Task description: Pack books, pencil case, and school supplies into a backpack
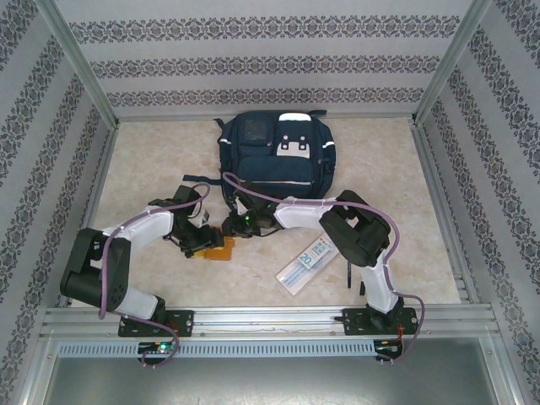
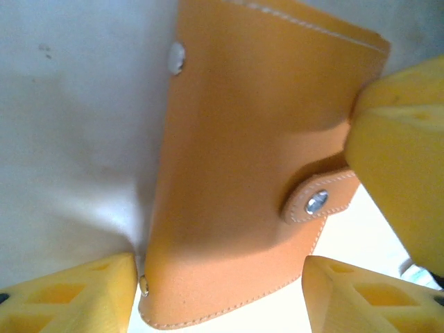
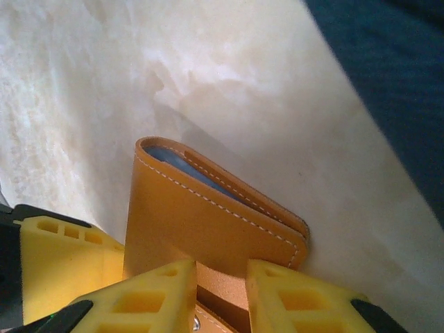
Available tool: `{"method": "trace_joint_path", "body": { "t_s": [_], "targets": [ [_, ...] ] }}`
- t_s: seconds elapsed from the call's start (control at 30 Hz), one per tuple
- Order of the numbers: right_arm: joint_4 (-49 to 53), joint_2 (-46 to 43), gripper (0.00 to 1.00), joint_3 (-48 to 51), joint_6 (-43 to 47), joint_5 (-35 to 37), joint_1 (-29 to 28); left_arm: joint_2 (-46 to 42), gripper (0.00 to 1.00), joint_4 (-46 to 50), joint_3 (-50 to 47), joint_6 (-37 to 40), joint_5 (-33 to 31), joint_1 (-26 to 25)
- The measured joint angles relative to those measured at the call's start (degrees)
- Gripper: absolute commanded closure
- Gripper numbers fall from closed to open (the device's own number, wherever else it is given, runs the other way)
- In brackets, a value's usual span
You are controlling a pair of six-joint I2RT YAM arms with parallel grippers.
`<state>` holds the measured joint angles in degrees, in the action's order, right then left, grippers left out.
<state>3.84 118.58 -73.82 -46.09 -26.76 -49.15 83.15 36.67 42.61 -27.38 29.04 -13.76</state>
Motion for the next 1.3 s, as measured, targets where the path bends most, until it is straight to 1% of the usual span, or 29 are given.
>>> {"method": "trace_joint_path", "body": {
  "t_s": [0.1,0.2,0.33,0.43,0.5,0.63,0.73,0.8,0.9,0.97,1.0,1.03,1.13,1.17,1.27,1.3],
  "targets": [
    [-1.22,1.27,0.73,-1.38,2.25,-1.01,-0.09,-3.93,0.32,0.63,0.02,-0.11,-2.6,0.0],
    [-1.27,1.49,0.69,-1.99,4.92,-0.94,-0.24,-9.97,0.31,3.06,0.68,-0.28,-7.15,0.44],
    [1.31,-0.76,0.64,-2.16,8.72,1.42,-0.07,-14.78,0.3,4.7,4.09,-0.24,-11.54,2.97],
    [4.2,-4.52,0.59,-2.71,12.17,4.28,1.09,-13.38,0.31,4.24,8.79,-0.22,-12.46,3.76],
    [6.16,-6.38,0.57,-4.81,14.51,6.8,2.45,-10.1,0.31,3.1,12.68,-0.26,-12.63,3.76],
    [7.58,-5.99,0.54,-11.74,19.15,12.94,5.18,-4.04,0.31,0.5,17.97,-0.55,-13.14,4.52],
    [7.61,-1.77,0.53,-19.1,22.51,17.94,6.27,-1.79,0.31,-0.68,18.91,-1.53,-13.18,6.49],
    [7.5,2.34,0.53,-23.61,24.3,21.2,6.01,-1.31,0.31,-0.76,18.88,-2.12,-12.74,8.37],
    [8.24,8.5,0.53,-28.37,26.49,25.59,4.68,-1.42,0.31,-1.33,18.38,-2.86,-11.98,10.71],
    [8.92,11.54,0.53,-29.35,28.02,27.89,3.45,-1.6,0.31,-1.53,17.53,-2.89,-11.13,11.93],
    [9.53,12.55,0.55,-29.29,28.74,28.98,2.75,-1.66,0.31,-1.51,17.11,-2.86,-10.73,12.48],
    [9.77,13.14,0.59,-29.09,29.64,29.79,2.19,-1.68,0.31,-1.44,16.85,-2.84,-10.43,12.92],
    [9.03,12.31,0.75,-25.88,32.28,32.09,0.48,-1.68,0.31,-1.62,16.68,-2.32,-9.16,13.62],
    [8.5,11.26,0.82,-23.76,32.96,32.35,0.17,-1.64,0.31,-2.01,16.68,-1.88,-7.91,13.77],
    [6.62,5.68,0.97,-14.56,34.91,32.76,-0.11,-0.02,0.31,-3.52,17.35,-1.29,-3.23,13.68],
    [6.43,3.37,1.0,-11.3,35.36,32.24,-0.11,1.44,0.31,-4.09,18.23,-1.25,-1.84,13.4]
  ]
}}
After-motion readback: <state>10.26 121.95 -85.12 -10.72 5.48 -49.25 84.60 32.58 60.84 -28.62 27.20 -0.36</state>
